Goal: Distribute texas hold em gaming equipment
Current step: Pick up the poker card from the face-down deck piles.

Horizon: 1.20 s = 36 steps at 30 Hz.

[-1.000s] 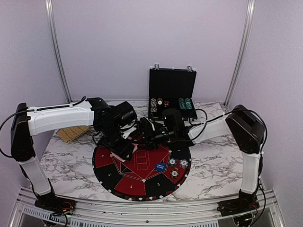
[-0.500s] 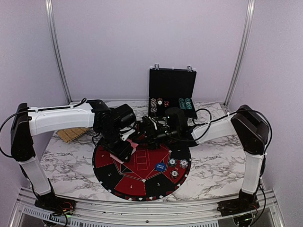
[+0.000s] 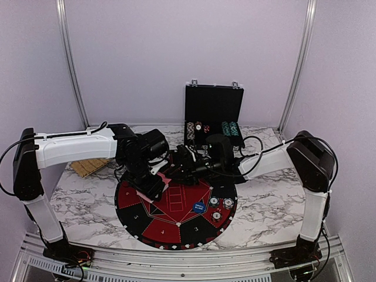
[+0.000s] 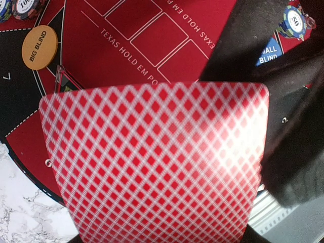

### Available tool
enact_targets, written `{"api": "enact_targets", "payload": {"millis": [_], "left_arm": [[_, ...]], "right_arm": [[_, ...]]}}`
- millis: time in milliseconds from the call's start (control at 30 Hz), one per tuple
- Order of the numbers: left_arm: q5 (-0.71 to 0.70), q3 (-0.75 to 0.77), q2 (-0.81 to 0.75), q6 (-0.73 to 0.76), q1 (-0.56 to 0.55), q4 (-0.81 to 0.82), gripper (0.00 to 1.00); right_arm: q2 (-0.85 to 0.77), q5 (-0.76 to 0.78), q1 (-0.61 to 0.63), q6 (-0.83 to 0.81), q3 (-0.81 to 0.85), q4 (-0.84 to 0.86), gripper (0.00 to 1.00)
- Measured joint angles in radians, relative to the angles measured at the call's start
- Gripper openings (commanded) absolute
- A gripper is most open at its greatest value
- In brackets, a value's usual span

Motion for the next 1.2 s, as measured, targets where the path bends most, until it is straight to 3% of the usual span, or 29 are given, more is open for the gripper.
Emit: {"api": "enact_targets", "payload": {"millis": [367, 767, 1200], "left_arm": [[0.0, 0.0, -0.003, 0.0, 0.0, 0.0, 0.42], [0.0, 0.0, -0.007, 0.0, 0.0, 0.0, 0.42], [-0.007, 0.0, -0.016, 0.0, 0.0, 0.0, 0.42]], "right_arm": [[0.0, -0.011, 0.0, 0.026, -0.003, 0.031, 0.21], [0.021, -0.018, 0.0, 0.047, -0.009, 0.042, 0.0], [0.021, -0.027, -0.02, 0.097, -0.023, 0.097, 0.0]]}}
